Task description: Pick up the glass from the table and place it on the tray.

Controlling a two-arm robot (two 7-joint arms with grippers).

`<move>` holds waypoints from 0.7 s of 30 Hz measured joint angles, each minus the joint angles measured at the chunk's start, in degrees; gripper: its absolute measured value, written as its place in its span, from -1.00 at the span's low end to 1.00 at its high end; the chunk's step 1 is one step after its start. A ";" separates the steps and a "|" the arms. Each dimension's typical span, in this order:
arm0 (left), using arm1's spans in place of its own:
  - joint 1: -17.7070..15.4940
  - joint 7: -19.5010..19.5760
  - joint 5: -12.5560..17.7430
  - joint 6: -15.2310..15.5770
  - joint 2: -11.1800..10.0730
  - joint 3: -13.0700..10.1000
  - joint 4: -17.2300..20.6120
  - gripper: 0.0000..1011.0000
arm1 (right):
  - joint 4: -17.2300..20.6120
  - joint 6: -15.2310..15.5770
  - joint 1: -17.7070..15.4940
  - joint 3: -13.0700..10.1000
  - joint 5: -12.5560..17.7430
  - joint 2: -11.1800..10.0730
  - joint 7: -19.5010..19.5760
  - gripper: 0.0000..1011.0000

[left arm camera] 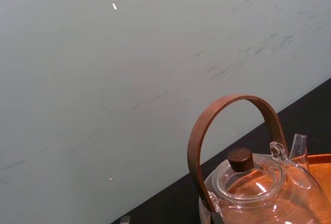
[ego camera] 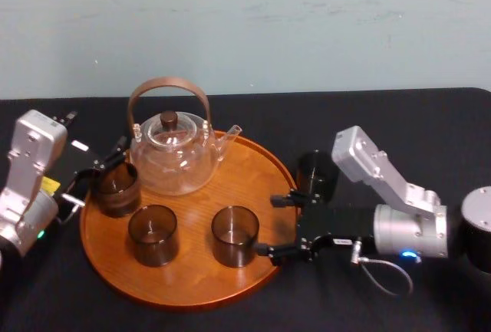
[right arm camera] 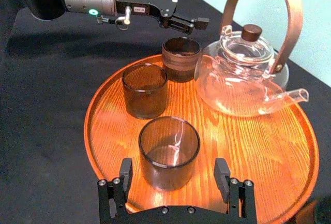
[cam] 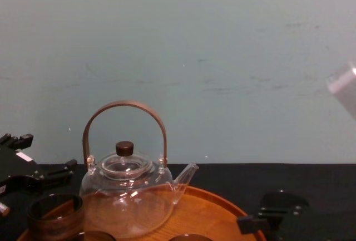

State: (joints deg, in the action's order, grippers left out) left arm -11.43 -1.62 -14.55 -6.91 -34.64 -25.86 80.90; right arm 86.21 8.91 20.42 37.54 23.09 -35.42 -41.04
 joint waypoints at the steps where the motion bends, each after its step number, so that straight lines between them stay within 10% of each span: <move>1: 0.00 0.00 0.00 0.00 0.00 0.00 0.00 0.98 | 0.70 0.07 -0.45 -0.30 0.28 -0.77 -0.02 0.98; 21: 0.00 0.00 0.00 0.00 0.00 0.00 0.00 0.98 | 5.72 0.35 -7.84 -8.13 3.84 -6.90 6.77 0.98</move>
State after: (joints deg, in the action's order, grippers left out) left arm -11.43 -1.62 -14.55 -6.91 -34.64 -25.86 80.90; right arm 91.93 9.26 12.58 29.41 26.94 -42.32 -34.28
